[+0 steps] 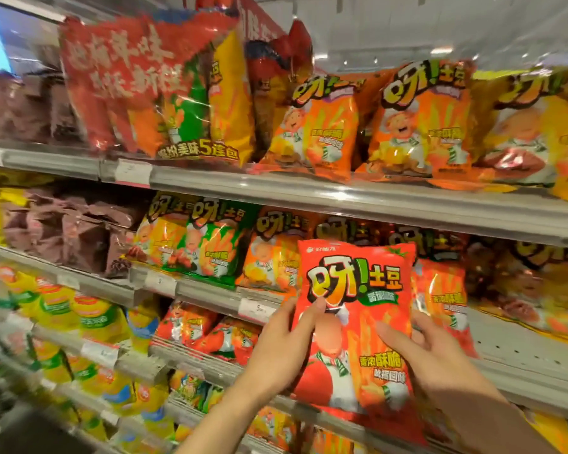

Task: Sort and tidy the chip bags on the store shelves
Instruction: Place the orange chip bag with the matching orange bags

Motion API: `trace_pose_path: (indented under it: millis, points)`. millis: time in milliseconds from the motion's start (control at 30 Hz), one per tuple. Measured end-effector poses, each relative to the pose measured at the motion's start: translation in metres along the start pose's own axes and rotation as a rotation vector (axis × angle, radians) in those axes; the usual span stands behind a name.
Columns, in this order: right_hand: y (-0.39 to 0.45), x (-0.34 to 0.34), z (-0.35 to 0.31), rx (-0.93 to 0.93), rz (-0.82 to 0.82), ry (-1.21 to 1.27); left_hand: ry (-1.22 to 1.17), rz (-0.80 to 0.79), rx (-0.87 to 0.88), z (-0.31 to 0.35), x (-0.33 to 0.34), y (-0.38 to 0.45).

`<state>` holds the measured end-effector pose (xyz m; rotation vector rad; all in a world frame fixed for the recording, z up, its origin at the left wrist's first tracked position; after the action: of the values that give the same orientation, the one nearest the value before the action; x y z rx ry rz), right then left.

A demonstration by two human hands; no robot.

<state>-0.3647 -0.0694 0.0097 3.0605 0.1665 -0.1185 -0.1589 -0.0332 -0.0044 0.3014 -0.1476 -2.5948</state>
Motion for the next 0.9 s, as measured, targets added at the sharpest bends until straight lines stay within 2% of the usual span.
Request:
trace_pose_path:
  millis: [100,233,467,567,733,833,900]
  points:
    - [0.007,0.051,-0.011,-0.001,-0.044,-0.007,0.019,0.058,-0.011,-0.014,-0.049,0.018]
    - [0.019,0.119,-0.024,0.016,-0.184,-0.039,0.032,0.147,-0.037,-0.025,-0.106,0.041]
    - [0.055,0.194,-0.034,0.025,-0.306,-0.019,0.061,0.226,-0.032,-0.029,-0.166,0.077]
    - [0.071,0.208,-0.039,0.009,-0.289,-0.001,0.140,0.303,-0.013,-0.029,-0.189,0.096]
    - [0.100,0.215,-0.050,-0.101,-0.237,-0.099,0.393,0.486,0.147,-0.028,-0.215,0.142]
    - [0.107,0.216,-0.051,-0.106,-0.217,-0.151,0.580,0.490,0.182,-0.036,-0.219,0.177]
    - [0.113,0.211,-0.053,-0.129,-0.158,-0.194,0.624,0.464,0.176,-0.037,-0.216,0.197]
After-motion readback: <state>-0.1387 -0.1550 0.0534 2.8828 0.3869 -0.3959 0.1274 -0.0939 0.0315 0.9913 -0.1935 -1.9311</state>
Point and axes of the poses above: each hand's wrist, its own y-axis towards the middle knuckle, its own x-axis out of the palm, z = x × y, the point moved 5 cm from there along y, towards the middle knuckle, and after that the axes turned 12 degrees about z, right-handed, at the moved point
